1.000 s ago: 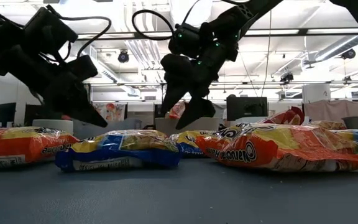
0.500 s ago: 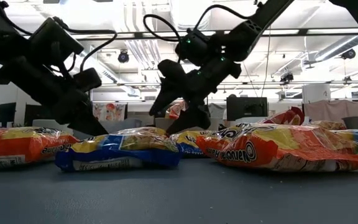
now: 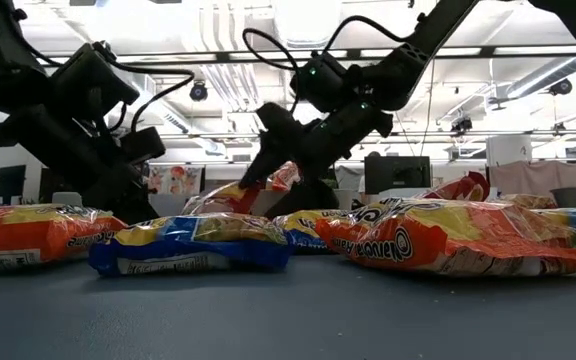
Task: Sort Maruchan noodles
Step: Put the left red noodle pack into the transparent black bin
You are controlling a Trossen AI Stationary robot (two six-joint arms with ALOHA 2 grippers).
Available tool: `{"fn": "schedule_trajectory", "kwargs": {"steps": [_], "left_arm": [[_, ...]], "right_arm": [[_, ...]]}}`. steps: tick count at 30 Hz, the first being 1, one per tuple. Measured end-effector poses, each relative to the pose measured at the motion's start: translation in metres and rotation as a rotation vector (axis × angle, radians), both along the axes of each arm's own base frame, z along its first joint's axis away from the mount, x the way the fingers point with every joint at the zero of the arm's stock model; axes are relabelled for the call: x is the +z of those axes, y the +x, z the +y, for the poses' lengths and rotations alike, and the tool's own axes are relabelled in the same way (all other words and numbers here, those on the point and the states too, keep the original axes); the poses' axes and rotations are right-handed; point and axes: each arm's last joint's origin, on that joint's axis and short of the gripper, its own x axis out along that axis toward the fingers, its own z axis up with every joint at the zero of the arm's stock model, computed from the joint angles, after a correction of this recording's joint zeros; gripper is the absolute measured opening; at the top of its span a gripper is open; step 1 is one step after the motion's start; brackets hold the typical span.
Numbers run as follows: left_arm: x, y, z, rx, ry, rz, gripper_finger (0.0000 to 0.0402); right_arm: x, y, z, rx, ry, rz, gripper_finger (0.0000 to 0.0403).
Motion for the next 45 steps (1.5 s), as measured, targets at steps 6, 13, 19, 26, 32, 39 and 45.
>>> {"fn": "schedule_trajectory", "kwargs": {"steps": [6, 13, 19, 26, 32, 39, 45], "left_arm": [[0.001, 0.000, 0.000, -0.009, -0.001, -0.009, 0.0040], [0.002, 0.001, 0.000, -0.009, 0.000, -0.017, 0.0040], [0.002, 0.001, 0.000, -0.009, 0.001, -0.022, 0.0040], [0.003, 0.002, 0.000, -0.009, 0.001, -0.029, 0.0040], [0.003, 0.002, 0.000, -0.009, 0.001, -0.035, 0.0040], [0.004, 0.003, 0.000, -0.009, 0.000, -0.049, 0.0040], [0.008, 0.003, 0.000, -0.017, -0.008, -0.075, 0.0040]], "right_arm": [[0.002, 0.002, 0.001, 0.016, -0.017, -0.038, 0.0325], [0.005, 0.008, 0.004, 0.029, -0.045, -0.107, 0.0325], [-0.015, 0.017, 0.007, 0.051, -0.028, -0.148, 0.0325], [-0.024, 0.023, 0.008, 0.078, -0.032, -0.209, 0.0307], [-0.022, 0.024, 0.009, 0.091, -0.058, -0.232, 0.0255], [-0.023, 0.024, 0.007, 0.055, -0.080, -0.224, 0.0167], [-0.023, 0.024, 0.007, 0.051, -0.087, -0.222, 0.0129]]}}
